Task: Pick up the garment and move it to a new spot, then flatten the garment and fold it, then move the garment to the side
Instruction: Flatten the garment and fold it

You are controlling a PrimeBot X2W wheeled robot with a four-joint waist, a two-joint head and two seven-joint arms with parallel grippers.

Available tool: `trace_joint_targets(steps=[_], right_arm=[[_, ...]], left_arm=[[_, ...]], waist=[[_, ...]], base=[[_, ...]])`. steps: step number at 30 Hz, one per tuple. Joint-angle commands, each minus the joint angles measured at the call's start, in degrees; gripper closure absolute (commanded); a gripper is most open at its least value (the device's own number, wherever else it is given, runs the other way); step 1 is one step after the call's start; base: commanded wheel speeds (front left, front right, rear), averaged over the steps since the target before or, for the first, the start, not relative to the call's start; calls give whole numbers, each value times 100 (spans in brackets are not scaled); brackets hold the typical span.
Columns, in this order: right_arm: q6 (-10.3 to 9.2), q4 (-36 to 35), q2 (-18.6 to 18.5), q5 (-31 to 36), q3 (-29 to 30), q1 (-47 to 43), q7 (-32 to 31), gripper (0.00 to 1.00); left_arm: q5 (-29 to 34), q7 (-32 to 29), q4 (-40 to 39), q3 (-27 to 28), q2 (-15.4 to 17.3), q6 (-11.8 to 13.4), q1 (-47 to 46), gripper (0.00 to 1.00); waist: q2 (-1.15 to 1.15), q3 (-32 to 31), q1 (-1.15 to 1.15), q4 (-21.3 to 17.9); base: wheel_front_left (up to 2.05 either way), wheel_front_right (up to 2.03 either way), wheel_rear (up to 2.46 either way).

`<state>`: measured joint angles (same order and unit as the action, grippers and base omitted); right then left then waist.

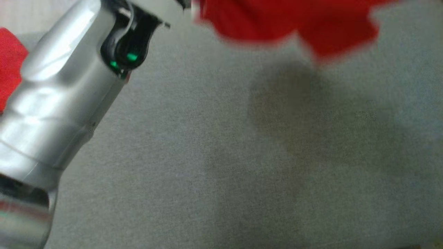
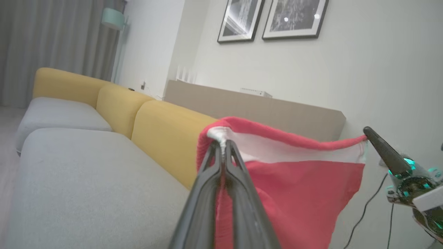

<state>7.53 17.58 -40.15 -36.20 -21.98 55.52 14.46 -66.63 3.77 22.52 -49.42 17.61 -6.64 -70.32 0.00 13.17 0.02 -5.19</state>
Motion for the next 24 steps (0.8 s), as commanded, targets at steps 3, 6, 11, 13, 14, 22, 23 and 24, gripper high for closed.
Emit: trace_joint_targets(steps=[3, 6, 11, 13, 14, 22, 23, 24], right_arm=[[-4, -257, -60, 150, 301, 55, 51, 100], [-4, -397, -48, 143, 450, -328, 52, 100], [-4, -586, -24, 7, 730, -1490, 52, 100], [-4, -665, 31, -47, 769, -2092, 53, 100], [-4, -707, 63, -78, 789, -2389, 53, 100], [-4, -1417, 169, -317, 1330, -4604, 53, 100], [-4, -1542, 174, -342, 1445, -4892, 53, 100], [-4, -1670, 173, -355, 1557, -5176, 53, 100]], left_arm=[[105, 579, 170, 284, -6, -69, -381, 100], [132, 775, 142, -6, -13, -80, -189, 100], [172, 951, -113, -790, 216, -83, 624, 100], [167, 1031, -128, -1031, 272, -83, 1111, 100], [177, 1062, -129, -1132, 292, -83, 1374, 100], [740, 1120, -451, -1032, 403, -77, 3579, 100], [841, 1120, -554, -961, 434, -59, 3845, 100], [913, 1120, -660, -890, 468, -20, 4100, 100]], waist=[[0, 161, -2, -126], [0, 193, -2, -139], [0, 258, -2, -72], [0, 241, -2, -52], [0, 230, -2, -49], [0, 9, -2, 23], [0, -32, -2, 45], [0, -72, -2, 64]], base=[[0, 0, 0], [0, 0, 0], [0, 0, 0], [0, 0, 0], [0, 0, 0], [0, 0, 0], [0, 0, 0], [0, 0, 0]])
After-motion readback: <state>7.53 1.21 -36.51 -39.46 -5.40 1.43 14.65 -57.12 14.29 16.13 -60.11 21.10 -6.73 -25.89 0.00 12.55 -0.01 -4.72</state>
